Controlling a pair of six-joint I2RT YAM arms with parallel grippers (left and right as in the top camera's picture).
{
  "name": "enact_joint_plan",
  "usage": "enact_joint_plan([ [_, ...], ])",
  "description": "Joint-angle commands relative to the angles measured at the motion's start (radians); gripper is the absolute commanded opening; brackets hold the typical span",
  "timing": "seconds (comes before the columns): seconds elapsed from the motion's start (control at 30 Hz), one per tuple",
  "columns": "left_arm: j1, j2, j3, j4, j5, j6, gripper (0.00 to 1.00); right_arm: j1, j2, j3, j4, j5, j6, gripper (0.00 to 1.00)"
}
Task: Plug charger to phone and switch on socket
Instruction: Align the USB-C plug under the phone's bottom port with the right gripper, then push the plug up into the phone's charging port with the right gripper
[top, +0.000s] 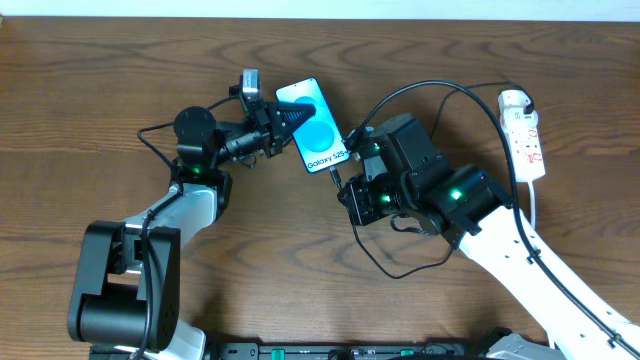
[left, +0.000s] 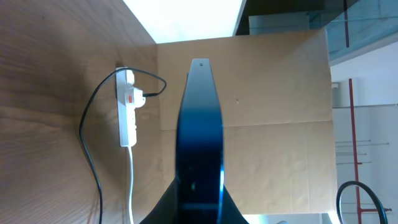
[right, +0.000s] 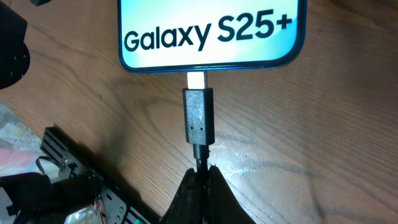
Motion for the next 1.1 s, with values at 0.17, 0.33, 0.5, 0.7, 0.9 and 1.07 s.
enact_joint_plan([
  [0.17,0.003,-0.007,0.024,0.013,0.019,-0.042,0.08,0.008,0.000,-0.005,0.004,0.004,0.010,0.01],
  [0.33,0.003,-0.007,0.024,0.013,0.019,-0.055,0.08,0.008,0.000,-0.005,0.003,0.004,0.010,0.01],
  [0.5,0.003,-0.007,0.024,0.013,0.020,-0.062,0.07,0.008,0.000,-0.005,0.004,0.004,0.010,0.01],
  [0.7,0.002,-0.007,0.024,0.013,0.021,-0.062,0.07,0.008,0.000,-0.005,0.005,0.004,0.010,0.01],
  [0.9,-0.007,-0.007,0.024,0.013,0.021,-0.062,0.07,0.008,0.000,-0.005,0.010,0.004,0.010,0.01],
  [1.07,-0.010,-0.007,0.024,0.013,0.021,-0.061,0.07,0.008,0.000,-0.005,0.014,0.004,0.010,0.01],
])
